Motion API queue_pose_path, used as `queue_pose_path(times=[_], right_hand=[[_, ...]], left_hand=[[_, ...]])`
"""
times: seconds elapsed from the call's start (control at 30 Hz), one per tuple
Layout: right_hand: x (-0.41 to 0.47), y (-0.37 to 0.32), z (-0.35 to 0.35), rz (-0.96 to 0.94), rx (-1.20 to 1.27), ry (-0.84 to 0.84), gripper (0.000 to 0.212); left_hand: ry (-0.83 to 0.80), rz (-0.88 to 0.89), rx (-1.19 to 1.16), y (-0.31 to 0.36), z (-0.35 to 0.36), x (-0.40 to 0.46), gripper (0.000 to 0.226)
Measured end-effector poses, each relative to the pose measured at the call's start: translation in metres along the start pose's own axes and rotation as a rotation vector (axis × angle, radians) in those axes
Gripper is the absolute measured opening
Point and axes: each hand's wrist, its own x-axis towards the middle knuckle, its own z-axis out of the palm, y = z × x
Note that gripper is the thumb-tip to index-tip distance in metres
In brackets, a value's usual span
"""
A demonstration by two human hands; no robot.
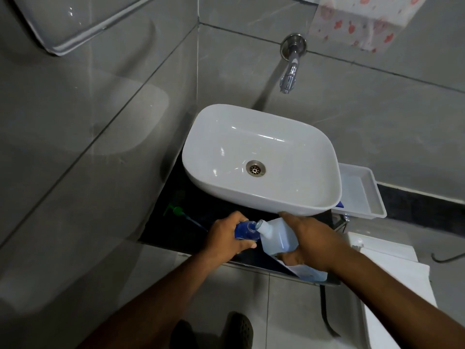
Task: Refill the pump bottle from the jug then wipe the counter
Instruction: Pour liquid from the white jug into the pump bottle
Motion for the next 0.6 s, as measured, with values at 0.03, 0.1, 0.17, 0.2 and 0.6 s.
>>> queue_pose_path(times=[0.03, 0.1, 0.17, 0.2, 0.6], right_hand=[[0.001, 0.001, -0.001, 0.010, -0.050, -0.009, 0.086], [0.003, 0.001, -0.002, 0.032, -0.132, -0.042, 0.098], [0.006, 0.002, -0.004, 0.018, -0.184, -0.046, 0.103], [0.007, 0.001, -0.006, 0.006, -0.204, -0.042, 0.104], [0.020, -0.010, -0.024, -0.008, -0.249, -0.079, 0.096]], left_hand=[[-0.003, -0.002, 0.001, 0.000, 0.000, 0.000, 0.047], [-0.004, -0.001, 0.007, -0.001, 0.000, 0.000, 0.048], [-0.002, -0.002, 0.007, -0.001, 0.000, 0.000, 0.049], [-0.001, -0.003, 0.006, -0.001, 0.000, 0.000, 0.049], [-0.007, -0.016, 0.004, -0.001, 0.001, -0.001, 0.050]])
